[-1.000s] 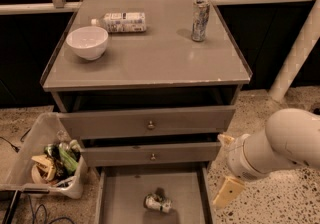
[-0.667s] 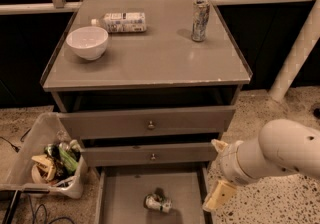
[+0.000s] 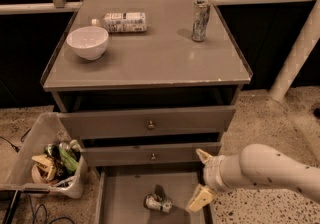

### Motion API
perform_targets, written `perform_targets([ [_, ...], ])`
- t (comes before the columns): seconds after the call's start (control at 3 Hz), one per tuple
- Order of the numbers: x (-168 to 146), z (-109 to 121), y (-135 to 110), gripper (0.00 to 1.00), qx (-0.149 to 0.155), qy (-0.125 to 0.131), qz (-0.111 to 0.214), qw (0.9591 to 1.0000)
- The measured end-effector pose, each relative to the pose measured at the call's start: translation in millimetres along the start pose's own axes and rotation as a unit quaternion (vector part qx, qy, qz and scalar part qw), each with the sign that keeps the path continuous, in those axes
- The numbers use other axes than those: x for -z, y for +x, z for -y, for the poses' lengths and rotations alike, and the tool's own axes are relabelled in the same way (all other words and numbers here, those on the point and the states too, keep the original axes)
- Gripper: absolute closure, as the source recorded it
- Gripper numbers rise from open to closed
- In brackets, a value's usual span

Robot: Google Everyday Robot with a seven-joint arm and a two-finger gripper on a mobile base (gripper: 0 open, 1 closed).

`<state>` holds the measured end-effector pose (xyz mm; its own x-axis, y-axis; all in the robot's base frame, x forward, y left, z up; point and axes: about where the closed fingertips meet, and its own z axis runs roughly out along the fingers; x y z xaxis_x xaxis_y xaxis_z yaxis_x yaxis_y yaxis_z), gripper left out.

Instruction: Pick 7up can from bottom drawer and place on counter

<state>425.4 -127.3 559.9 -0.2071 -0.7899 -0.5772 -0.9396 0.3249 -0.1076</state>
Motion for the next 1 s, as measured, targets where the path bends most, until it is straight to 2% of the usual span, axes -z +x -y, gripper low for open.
perform_targets([
  [0.33, -51.2, -2.8, 13.7, 0.0, 0.013, 0.001, 0.039, 0.9992],
  [0.67, -108.8, -11.8, 37.3, 0.0, 0.006, -0.024, 0.056, 0.9981],
  [1.0, -156.7, -15.0, 59.6, 0.0, -0.013, -0.051, 0.056, 0.9971],
])
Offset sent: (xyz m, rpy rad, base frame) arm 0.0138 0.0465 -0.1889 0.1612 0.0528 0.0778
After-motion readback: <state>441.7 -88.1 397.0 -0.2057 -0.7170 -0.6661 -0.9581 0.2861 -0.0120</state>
